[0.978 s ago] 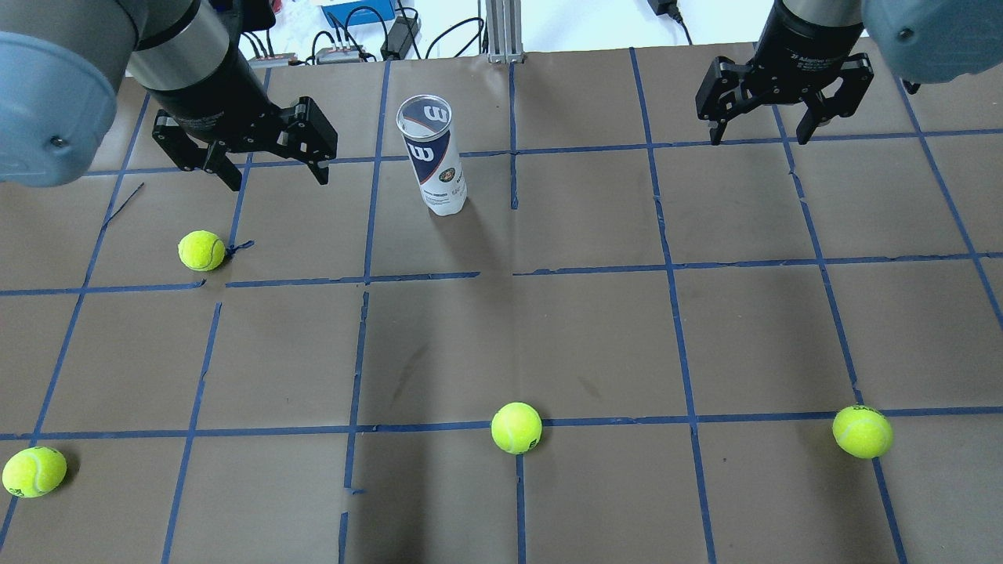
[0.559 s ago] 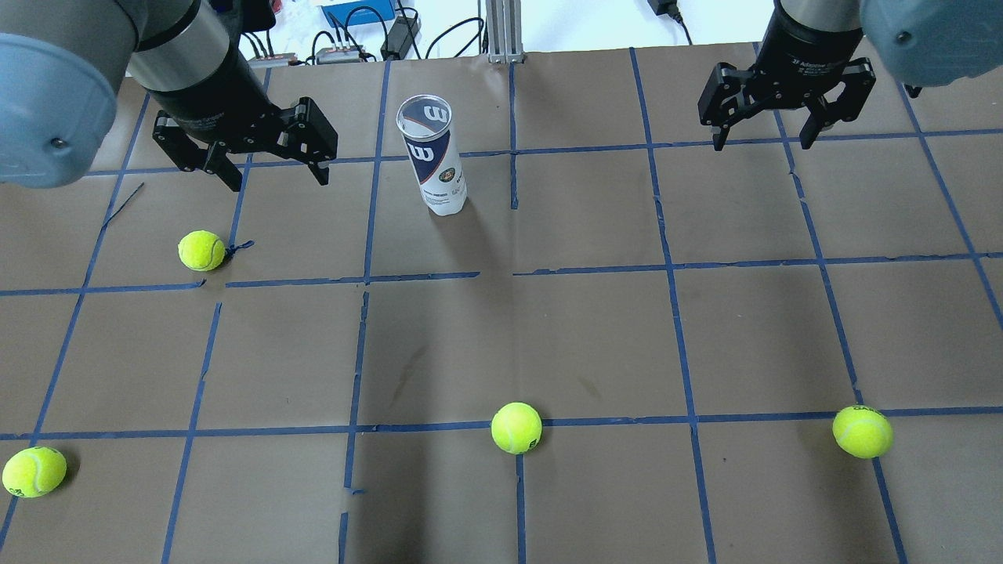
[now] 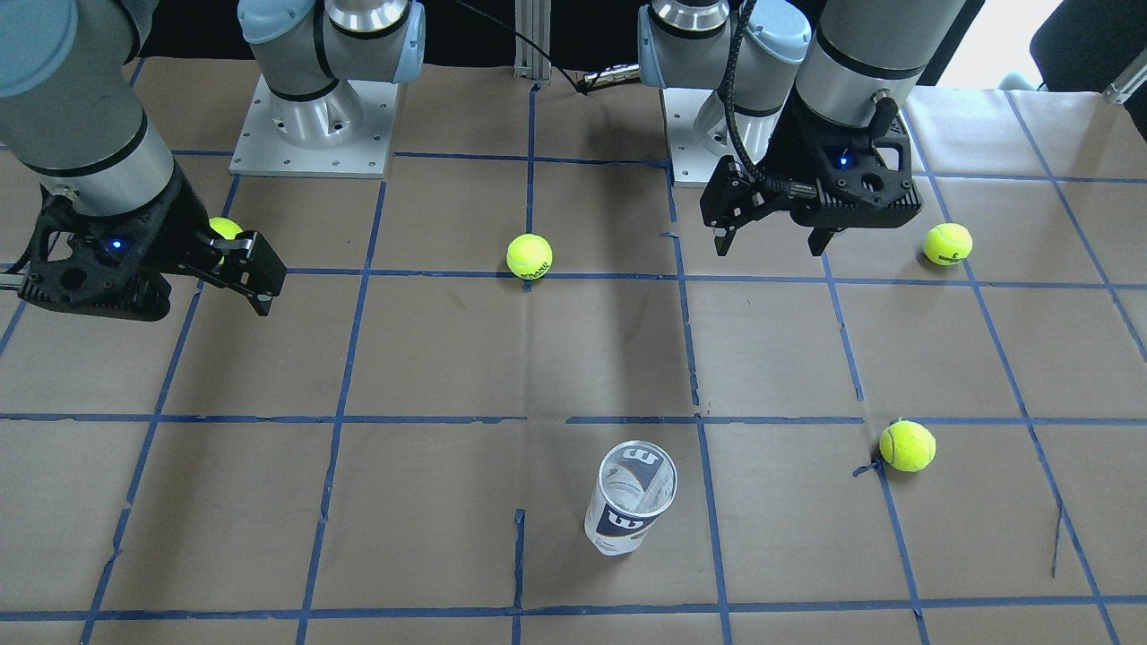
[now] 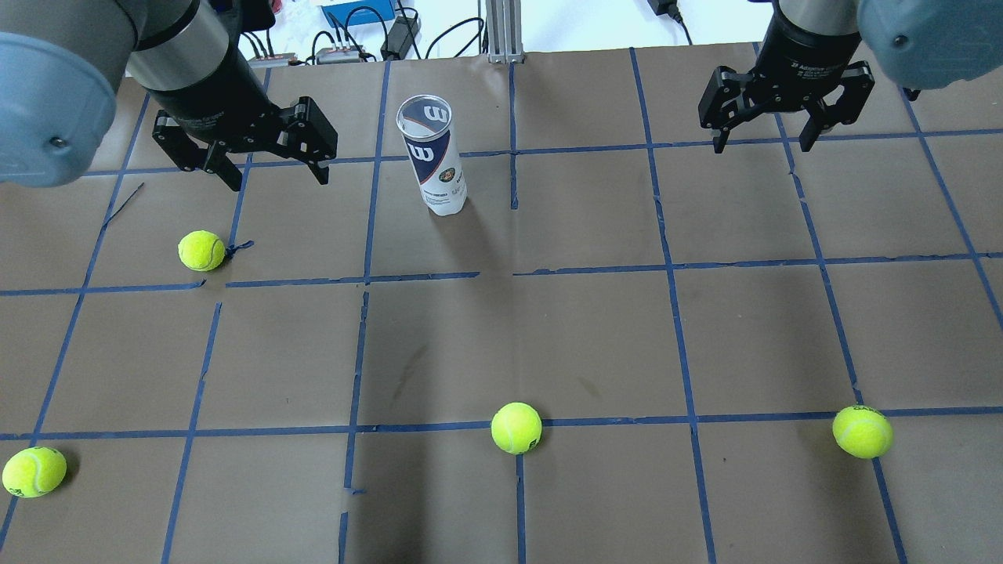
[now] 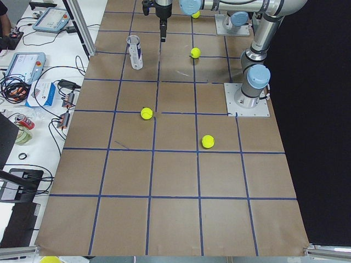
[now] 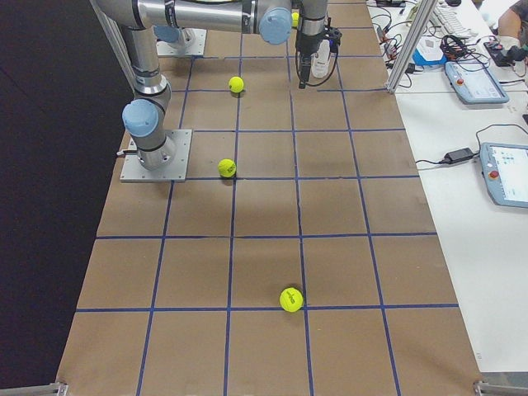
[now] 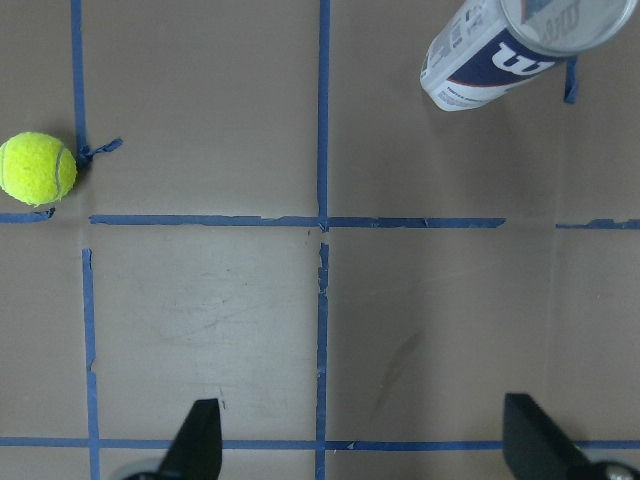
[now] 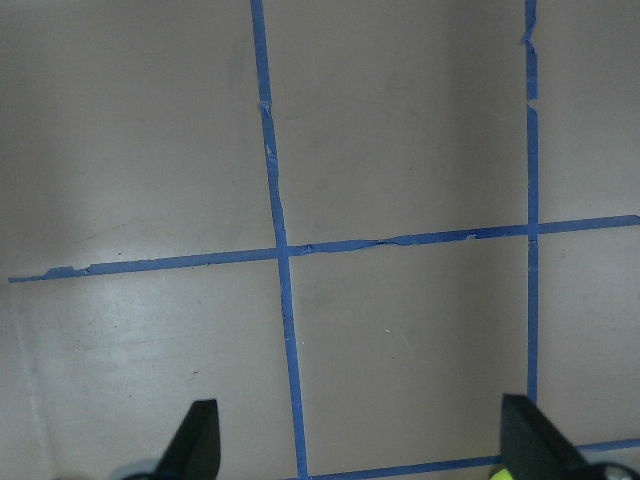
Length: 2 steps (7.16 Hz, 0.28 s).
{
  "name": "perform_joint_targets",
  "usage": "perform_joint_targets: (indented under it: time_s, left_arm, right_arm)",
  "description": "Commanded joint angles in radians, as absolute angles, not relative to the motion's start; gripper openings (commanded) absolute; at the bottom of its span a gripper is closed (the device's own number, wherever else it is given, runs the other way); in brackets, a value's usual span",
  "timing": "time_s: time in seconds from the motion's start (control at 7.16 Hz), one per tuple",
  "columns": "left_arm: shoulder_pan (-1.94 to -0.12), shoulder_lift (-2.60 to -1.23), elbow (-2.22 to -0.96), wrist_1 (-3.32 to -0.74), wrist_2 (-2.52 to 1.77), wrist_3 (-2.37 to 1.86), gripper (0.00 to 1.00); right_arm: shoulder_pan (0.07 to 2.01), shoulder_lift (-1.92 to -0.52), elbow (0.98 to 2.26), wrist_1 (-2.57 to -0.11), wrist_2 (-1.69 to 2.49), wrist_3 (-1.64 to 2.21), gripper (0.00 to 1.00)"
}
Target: Lift up tennis ball bucket
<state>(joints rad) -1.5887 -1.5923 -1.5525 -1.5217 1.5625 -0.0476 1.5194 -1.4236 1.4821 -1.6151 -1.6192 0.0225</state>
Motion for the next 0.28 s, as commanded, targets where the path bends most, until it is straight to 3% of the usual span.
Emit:
perform_joint_targets:
  time_s: [0.0, 0.14]
  left_arm:
    - [-1.588, -1.592, -1.552, -1.522, 1.562, -0.048, 1.00]
    - [-1.588, -1.592, -1.552, -1.522, 1.562, -0.048, 1.00]
  right_arm:
    - [1.516, -1.424, 1.480, -1.615, -1.620, 0.020, 1.00]
    - [1.514, -1.424, 1.479, -1.620, -1.615, 0.024, 1.00]
